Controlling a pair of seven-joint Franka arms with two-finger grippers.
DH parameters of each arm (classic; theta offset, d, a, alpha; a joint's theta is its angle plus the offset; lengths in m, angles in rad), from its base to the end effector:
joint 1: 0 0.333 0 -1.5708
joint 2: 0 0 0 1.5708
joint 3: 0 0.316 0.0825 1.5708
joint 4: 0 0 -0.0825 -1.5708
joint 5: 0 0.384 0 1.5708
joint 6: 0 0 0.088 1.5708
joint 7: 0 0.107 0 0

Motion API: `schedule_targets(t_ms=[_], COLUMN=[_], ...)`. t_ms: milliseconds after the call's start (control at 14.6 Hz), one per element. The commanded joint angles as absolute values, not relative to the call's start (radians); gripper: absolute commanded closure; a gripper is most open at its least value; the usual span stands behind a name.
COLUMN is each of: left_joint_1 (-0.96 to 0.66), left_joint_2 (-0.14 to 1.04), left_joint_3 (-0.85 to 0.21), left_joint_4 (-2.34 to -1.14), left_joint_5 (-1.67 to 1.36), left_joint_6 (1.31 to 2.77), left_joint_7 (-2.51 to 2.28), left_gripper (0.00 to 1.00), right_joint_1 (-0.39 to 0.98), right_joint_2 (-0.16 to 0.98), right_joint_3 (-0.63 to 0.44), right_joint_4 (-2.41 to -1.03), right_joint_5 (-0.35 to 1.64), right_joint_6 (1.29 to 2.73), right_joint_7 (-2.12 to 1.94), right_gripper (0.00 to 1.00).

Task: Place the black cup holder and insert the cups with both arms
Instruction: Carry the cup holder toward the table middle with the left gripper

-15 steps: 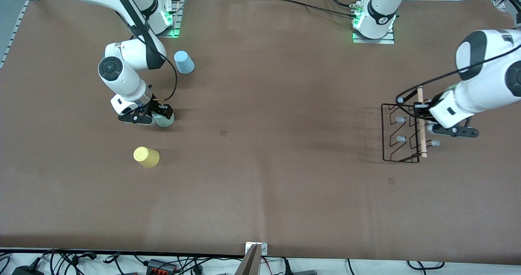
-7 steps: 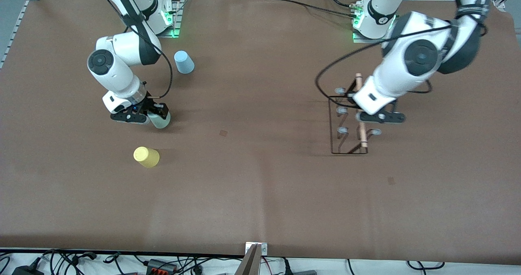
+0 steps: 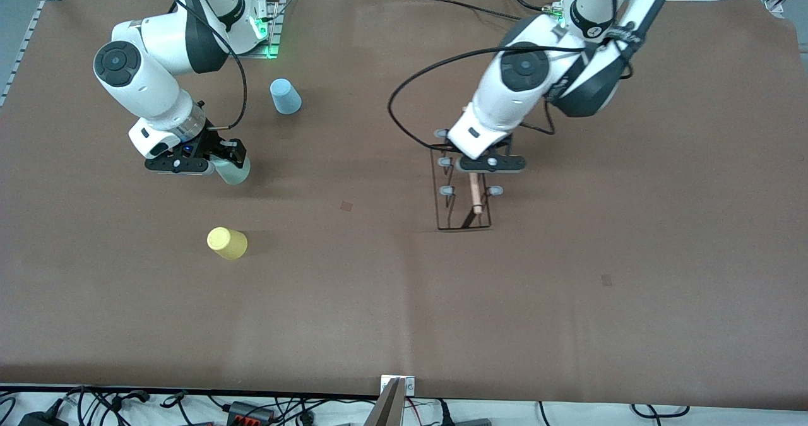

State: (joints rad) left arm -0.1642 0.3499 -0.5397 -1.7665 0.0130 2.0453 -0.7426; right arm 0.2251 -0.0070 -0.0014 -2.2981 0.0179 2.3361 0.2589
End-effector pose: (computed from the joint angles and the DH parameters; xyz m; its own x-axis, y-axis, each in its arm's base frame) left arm 0.5018 -0.3895 0.3884 0.9904 0.0502 -0.1286 0.0641 -0.9923 0.1058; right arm 0.5031 0.1148 0.3554 0.9981 -0.0477 0.0400 -0.0468 -0.9986 -0.0245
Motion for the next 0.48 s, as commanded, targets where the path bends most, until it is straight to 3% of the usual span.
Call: schedule_targets(t_ms=[0, 412], left_joint_1=[-0.228, -0.305], left_joint_2=[0.460, 0.555], left_joint_3=[-0.537, -0.532], left_joint_4=[-1.623, -1.615], left_joint_5=[0.009, 0.009], left_joint_6=[2.028, 2.155], left_joint_7=[-0.772, -0.787], left_gripper=[0.99, 0.99], right_joint_1=[0.221, 0.215], right_joint_2=[0.003, 0.017], right_joint_3=[-0.002, -0.006], right_joint_4=[-2.286, -2.284], right_joint_5=[0.015, 0.014], right_joint_6=[2.319, 2.321], right_joint_7=[0.241, 0.241], right_gripper=[0.85, 0.85])
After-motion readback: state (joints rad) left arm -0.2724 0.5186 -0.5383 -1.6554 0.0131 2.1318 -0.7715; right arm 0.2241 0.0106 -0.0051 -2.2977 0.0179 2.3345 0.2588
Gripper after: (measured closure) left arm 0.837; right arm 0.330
